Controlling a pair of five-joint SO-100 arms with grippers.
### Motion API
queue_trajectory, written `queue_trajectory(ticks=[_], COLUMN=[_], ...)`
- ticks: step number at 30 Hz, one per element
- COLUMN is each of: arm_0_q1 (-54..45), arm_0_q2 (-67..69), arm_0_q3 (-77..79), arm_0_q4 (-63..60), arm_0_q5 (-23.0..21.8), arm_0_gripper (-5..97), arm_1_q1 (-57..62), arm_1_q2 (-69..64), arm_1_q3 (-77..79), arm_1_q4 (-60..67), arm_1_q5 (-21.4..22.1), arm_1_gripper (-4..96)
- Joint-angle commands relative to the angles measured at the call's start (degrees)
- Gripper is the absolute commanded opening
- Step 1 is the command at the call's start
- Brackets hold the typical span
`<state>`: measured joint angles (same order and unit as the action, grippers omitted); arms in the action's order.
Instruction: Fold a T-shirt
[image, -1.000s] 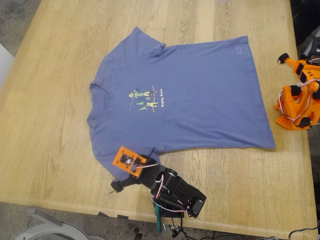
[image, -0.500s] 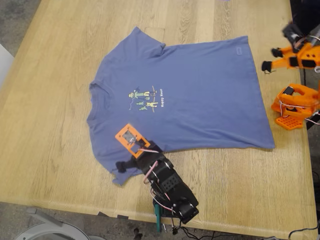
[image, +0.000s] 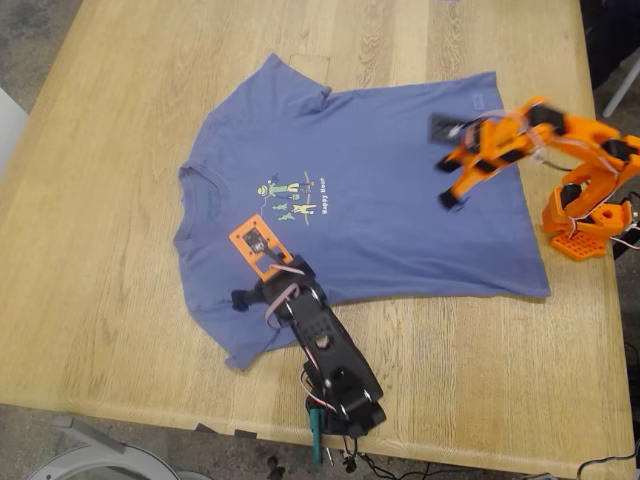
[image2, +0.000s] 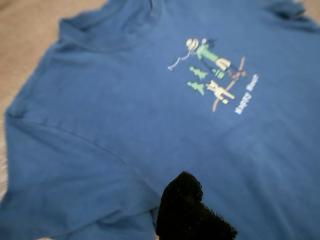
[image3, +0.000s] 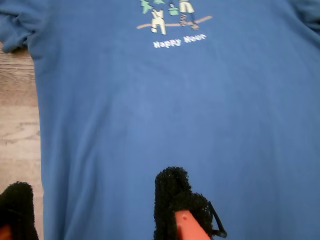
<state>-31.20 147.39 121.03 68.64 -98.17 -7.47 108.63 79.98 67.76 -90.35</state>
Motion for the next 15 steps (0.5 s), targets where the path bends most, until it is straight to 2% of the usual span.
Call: queue_trajectory(ticks=[1,8,15], arm_0_q1=[0.18,-1.58,-5.19], arm_0_q2=[-2.46,-6.59,-21.53], arm_0_q3=[0.62,6.5,8.53], arm_0_q4=[-6.24,-15.64,-39.81], arm_0_q5=[0.18,1.49,3.25], arm_0_gripper=[52,52,54], arm_1_q1=[-0.79,-0.88,-3.25], arm_1_q2=[-2.99,-5.36,-7.65], arm_1_q3=[-0.18,9.32,14.94], arm_1_q4=[-7.47,-19.95,-28.39], arm_1_q5=[0.88,2.55,3.87], arm_1_gripper=[35.2,35.2,34.9])
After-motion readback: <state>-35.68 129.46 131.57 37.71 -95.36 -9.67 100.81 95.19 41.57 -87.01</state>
